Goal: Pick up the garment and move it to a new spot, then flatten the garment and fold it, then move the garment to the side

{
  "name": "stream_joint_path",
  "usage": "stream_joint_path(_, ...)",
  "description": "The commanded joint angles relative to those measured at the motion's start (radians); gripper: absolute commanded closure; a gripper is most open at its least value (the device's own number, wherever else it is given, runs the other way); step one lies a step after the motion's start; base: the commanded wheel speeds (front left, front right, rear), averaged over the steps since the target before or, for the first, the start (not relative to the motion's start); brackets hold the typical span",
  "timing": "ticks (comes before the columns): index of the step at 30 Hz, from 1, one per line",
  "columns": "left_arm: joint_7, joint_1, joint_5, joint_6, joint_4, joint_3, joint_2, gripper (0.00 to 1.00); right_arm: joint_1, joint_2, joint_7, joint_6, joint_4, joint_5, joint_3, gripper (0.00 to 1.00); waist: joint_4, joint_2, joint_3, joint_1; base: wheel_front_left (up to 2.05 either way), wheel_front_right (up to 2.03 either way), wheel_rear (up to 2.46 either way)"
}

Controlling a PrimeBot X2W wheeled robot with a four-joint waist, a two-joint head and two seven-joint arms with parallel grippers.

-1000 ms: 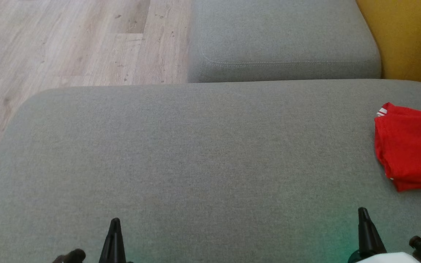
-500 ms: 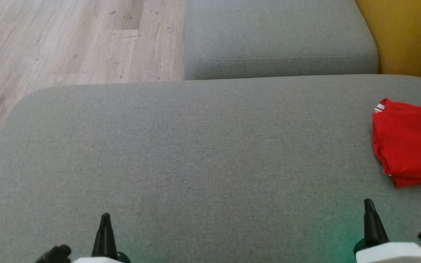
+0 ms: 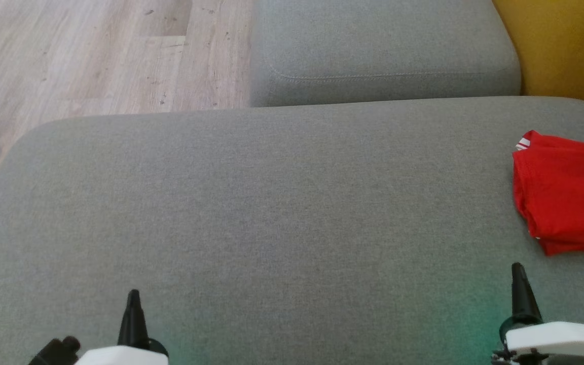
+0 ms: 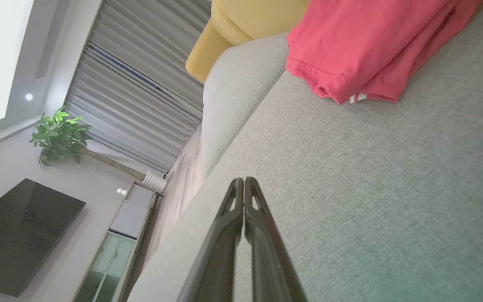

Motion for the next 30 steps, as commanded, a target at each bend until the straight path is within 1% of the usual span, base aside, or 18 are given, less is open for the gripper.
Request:
stream_joint_path(1, 0.006, -0.065, -0.033, -0.008, -0.029, 0.037, 0.011, 1.00, -0.056, -0.018, 0.007, 0.000, -0.030, 0.033, 0.004, 1.00, -0.002, 0.0000, 0.002, -0.0001, 0.00, 0.00, 0.00)
stream_joint_path(30, 0.086, -0.137, -0.364, -0.053, -0.018, 0.128, 0.010, 1.00, -0.143, -0.019, 0.088, -0.001, -0.023, 0.349, -0.031, 1.00, -0.028, 0.0000, 0.029, -0.0001, 0.00, 0.00, 0.00)
